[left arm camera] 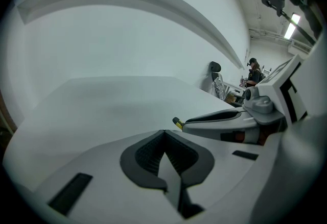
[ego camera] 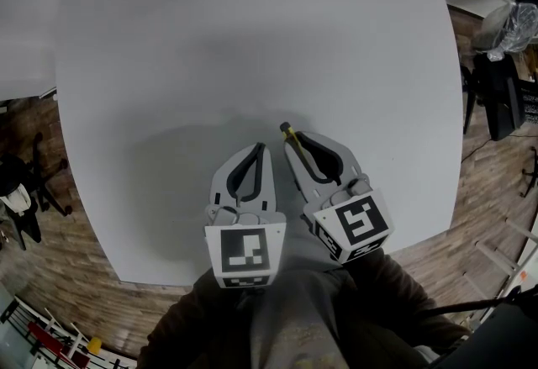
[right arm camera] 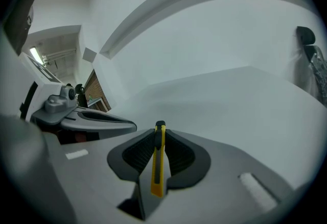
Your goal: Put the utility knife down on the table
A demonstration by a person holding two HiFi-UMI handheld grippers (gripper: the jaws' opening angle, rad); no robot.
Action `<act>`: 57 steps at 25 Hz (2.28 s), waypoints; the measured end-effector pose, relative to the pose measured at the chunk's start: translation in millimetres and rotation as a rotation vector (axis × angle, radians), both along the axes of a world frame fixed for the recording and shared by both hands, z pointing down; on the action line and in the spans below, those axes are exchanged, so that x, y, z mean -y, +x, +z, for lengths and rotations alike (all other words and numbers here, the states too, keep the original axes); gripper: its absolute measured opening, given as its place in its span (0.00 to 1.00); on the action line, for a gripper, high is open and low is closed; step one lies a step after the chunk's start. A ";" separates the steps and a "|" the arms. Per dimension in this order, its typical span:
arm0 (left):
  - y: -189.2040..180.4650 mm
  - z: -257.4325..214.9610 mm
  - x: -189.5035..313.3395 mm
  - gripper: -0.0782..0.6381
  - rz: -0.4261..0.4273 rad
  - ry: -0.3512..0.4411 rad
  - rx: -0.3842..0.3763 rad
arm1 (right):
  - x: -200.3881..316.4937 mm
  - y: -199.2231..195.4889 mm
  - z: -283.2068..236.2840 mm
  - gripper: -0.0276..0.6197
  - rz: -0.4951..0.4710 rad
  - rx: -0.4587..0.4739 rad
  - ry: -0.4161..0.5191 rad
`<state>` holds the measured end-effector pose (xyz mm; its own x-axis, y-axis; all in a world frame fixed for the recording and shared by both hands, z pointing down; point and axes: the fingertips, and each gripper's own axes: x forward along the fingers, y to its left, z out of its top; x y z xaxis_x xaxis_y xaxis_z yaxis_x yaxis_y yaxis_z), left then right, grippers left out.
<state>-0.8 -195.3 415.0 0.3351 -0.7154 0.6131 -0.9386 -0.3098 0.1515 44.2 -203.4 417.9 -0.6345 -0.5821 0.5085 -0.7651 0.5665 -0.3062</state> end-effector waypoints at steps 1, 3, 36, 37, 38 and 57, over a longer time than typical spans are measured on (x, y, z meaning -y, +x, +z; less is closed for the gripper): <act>-0.3 0.3 0.3 0.11 0.000 0.000 0.000 | 0.0 -0.3 0.7 0.14 0.000 -0.001 -0.002; -0.9 1.4 0.5 0.11 -0.001 -0.001 -0.001 | -0.1 -1.0 2.4 0.14 0.000 -0.003 -0.005; -5.6 -29.6 -6.0 0.11 0.010 0.057 0.001 | -5.2 -8.4 -34.2 0.05 0.015 0.008 0.067; -6.4 -34.2 -8.2 0.11 0.012 0.064 0.002 | -7.9 -10.1 -38.6 0.05 0.013 0.011 0.074; -7.1 -38.7 -10.3 0.11 0.016 0.071 0.003 | -10.6 -11.8 -42.6 0.05 0.012 0.012 0.082; -18.5 -118.5 -68.5 0.11 0.028 0.242 0.015 | -72.5 -32.7 -127.5 0.04 -0.011 0.051 0.249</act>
